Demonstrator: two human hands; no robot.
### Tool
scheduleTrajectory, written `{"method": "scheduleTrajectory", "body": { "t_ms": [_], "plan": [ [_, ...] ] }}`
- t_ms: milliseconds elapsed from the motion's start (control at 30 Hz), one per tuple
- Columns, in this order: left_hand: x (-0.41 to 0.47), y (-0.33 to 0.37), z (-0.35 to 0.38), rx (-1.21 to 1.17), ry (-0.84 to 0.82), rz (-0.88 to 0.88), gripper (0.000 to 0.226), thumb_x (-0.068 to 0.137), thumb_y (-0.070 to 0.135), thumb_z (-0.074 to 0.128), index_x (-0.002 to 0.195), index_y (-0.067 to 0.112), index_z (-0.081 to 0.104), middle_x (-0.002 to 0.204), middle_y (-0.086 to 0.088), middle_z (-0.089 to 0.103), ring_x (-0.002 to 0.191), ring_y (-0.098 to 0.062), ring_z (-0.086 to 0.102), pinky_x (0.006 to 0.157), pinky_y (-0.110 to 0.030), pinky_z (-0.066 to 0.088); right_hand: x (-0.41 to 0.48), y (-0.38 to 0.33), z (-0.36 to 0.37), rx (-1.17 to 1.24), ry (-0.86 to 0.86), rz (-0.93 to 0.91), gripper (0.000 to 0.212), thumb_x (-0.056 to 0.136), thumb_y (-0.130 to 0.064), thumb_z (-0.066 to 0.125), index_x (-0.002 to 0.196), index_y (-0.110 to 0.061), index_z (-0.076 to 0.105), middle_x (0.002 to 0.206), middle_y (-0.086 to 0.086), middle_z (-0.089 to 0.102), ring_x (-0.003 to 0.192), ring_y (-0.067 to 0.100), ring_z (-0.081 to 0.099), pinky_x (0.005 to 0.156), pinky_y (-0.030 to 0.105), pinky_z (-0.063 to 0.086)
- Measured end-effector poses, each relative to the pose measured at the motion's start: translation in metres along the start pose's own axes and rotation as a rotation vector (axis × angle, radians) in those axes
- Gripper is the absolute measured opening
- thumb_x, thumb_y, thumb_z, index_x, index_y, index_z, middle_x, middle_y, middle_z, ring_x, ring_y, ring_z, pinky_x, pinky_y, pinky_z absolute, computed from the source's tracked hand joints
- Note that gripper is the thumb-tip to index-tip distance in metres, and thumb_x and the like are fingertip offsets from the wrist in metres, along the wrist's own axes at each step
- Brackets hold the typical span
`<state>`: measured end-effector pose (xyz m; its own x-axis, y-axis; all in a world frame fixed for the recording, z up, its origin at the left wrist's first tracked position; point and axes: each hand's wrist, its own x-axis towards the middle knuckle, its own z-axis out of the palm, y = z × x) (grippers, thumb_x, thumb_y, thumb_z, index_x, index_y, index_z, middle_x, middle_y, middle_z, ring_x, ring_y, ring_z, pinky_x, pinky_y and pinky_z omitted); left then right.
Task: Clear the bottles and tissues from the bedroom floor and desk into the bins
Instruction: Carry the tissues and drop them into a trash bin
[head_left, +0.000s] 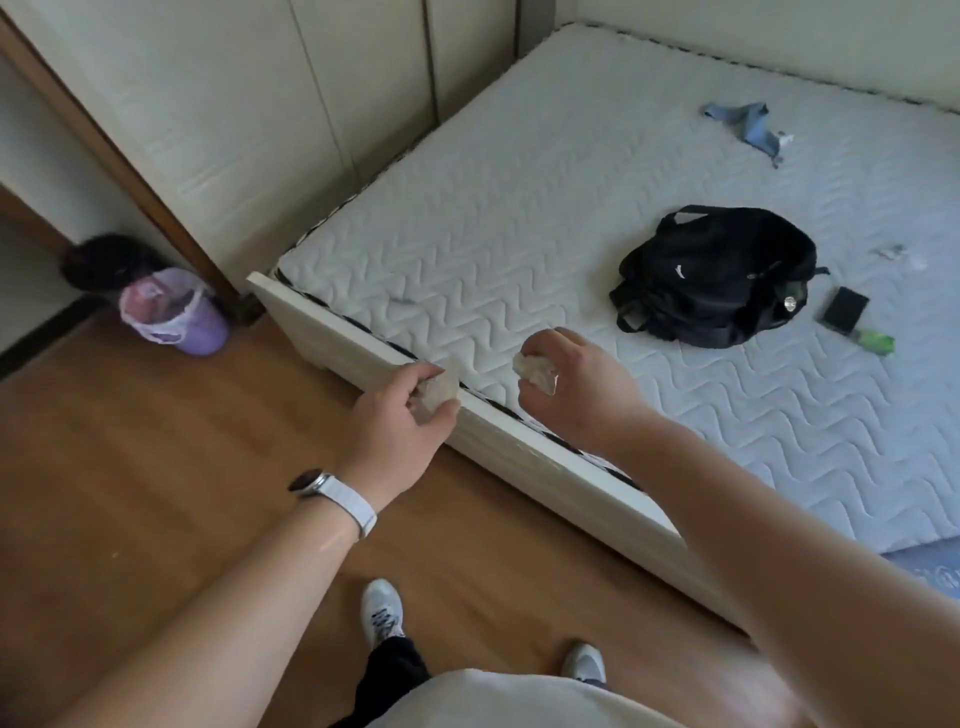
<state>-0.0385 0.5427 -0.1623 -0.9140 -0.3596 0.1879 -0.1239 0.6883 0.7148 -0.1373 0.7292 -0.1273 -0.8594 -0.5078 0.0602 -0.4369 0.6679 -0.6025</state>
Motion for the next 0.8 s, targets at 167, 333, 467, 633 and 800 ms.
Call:
{"method": "scheduleTrajectory", "body": {
  "t_ms": [167, 333, 467, 633, 800],
  "plan": [
    [0.034, -0.086, -0.092, -0.044, 0.072, 0.001, 0.031, 0.08, 0.03, 0.073, 0.107, 0.017, 0.066, 0.091, 0.007, 0.062, 0.081, -0.012, 0.059, 0.073, -0.033, 0.054, 0.061, -0.097, 0.073, -0.001, -0.071, -0.069, 0.025, 0.081, -0.024, 0.062, 0.106, -0.023, 0.059, 0.103, -0.009, 0.058, 0.083, 0.017, 0.056, 0.069, 0.036, 0.051],
    [0.052, -0.174, -0.188, -0.061, 0.184, -0.076, 0.027, 0.082, 0.023, 0.075, 0.106, 0.018, 0.066, 0.093, 0.003, 0.063, 0.083, -0.014, 0.059, 0.075, -0.034, 0.053, 0.121, -0.201, 0.143, -0.109, -0.113, -0.251, 0.03, 0.083, -0.027, 0.062, 0.112, -0.022, 0.058, 0.108, -0.005, 0.059, 0.092, 0.02, 0.056, 0.069, 0.031, 0.047],
    [0.06, -0.221, -0.253, -0.039, 0.248, -0.124, 0.029, 0.083, 0.021, 0.075, 0.109, 0.016, 0.065, 0.098, 0.001, 0.064, 0.086, -0.015, 0.058, 0.077, -0.03, 0.052, 0.154, -0.27, 0.183, -0.139, -0.167, -0.371, 0.03, 0.084, -0.027, 0.061, 0.114, -0.021, 0.058, 0.107, -0.004, 0.059, 0.091, 0.02, 0.056, 0.07, 0.032, 0.047],
    [0.057, -0.262, -0.306, -0.02, 0.379, -0.197, 0.028, 0.082, 0.022, 0.074, 0.108, 0.02, 0.066, 0.1, 0.008, 0.065, 0.088, -0.009, 0.059, 0.075, -0.02, 0.052, 0.195, -0.333, 0.222, -0.124, -0.211, -0.492, 0.031, 0.085, -0.027, 0.062, 0.114, -0.018, 0.059, 0.106, -0.002, 0.06, 0.085, 0.019, 0.056, 0.066, 0.027, 0.041],
    [0.058, -0.302, -0.34, 0.011, 0.452, -0.315, 0.025, 0.081, 0.023, 0.073, 0.105, 0.023, 0.066, 0.098, 0.01, 0.065, 0.088, -0.01, 0.061, 0.081, -0.033, 0.053, 0.231, -0.375, 0.263, -0.113, -0.276, -0.554, 0.033, 0.085, -0.034, 0.064, 0.115, -0.024, 0.057, 0.108, -0.008, 0.057, 0.089, 0.015, 0.056, 0.074, 0.036, 0.053]
  ]
}}
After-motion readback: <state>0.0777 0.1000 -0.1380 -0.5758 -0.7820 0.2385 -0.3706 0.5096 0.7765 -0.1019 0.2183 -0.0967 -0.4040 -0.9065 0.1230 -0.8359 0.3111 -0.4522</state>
